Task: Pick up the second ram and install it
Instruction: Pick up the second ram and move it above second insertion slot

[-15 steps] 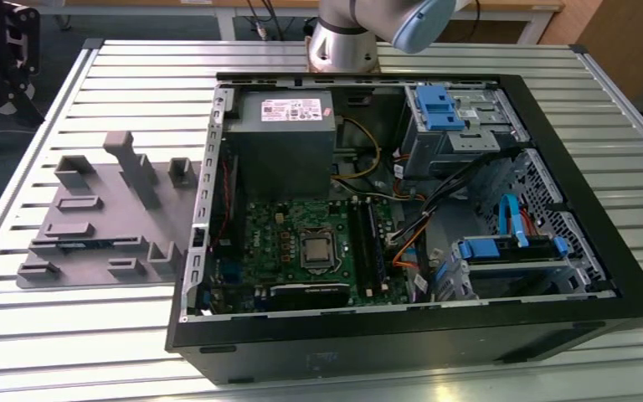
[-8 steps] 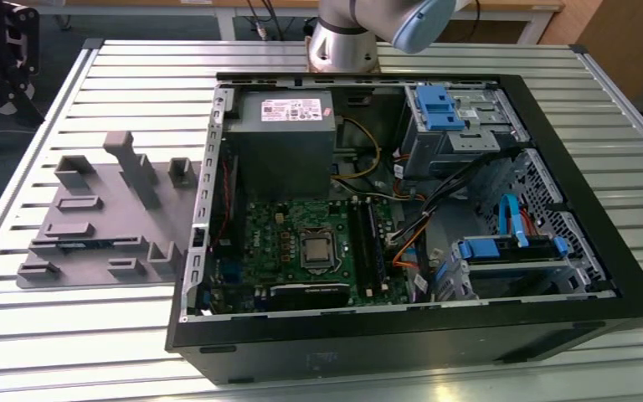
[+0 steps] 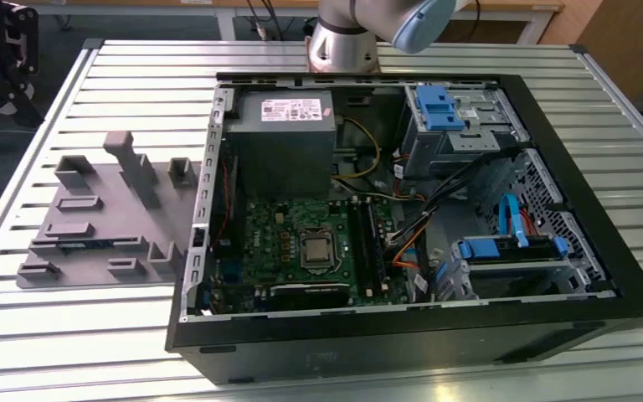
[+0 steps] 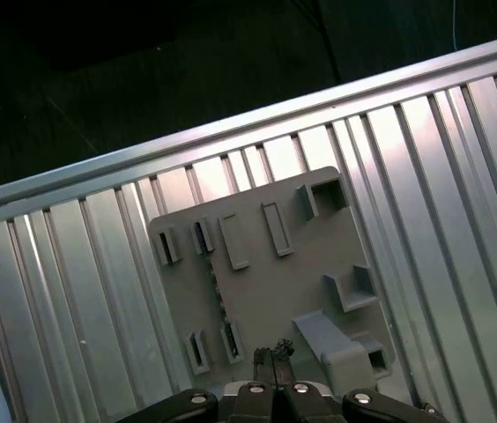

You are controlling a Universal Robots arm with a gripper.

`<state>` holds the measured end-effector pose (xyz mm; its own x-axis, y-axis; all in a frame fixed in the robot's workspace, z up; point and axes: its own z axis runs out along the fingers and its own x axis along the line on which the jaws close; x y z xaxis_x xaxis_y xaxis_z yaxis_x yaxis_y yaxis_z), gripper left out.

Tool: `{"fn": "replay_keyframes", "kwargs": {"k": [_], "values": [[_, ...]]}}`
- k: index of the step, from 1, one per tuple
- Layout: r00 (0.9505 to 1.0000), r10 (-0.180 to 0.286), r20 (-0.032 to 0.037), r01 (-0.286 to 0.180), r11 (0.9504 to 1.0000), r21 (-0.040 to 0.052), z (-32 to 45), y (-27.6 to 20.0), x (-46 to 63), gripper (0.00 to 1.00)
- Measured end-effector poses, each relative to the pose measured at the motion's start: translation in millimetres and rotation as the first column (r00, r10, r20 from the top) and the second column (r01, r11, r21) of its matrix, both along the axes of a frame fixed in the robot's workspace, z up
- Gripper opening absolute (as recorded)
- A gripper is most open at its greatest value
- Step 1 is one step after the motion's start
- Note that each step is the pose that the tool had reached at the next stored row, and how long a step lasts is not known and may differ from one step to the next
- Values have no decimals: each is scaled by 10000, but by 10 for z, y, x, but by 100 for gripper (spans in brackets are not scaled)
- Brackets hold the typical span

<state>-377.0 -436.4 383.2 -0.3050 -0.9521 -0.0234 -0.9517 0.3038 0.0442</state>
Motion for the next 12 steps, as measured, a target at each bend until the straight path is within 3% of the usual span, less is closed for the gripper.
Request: {"fn": "replay_keyframes", "kwargs": {"k": [12], "values": [[9996,266,0,-266,9996,-1,0,0,0,11]]}}
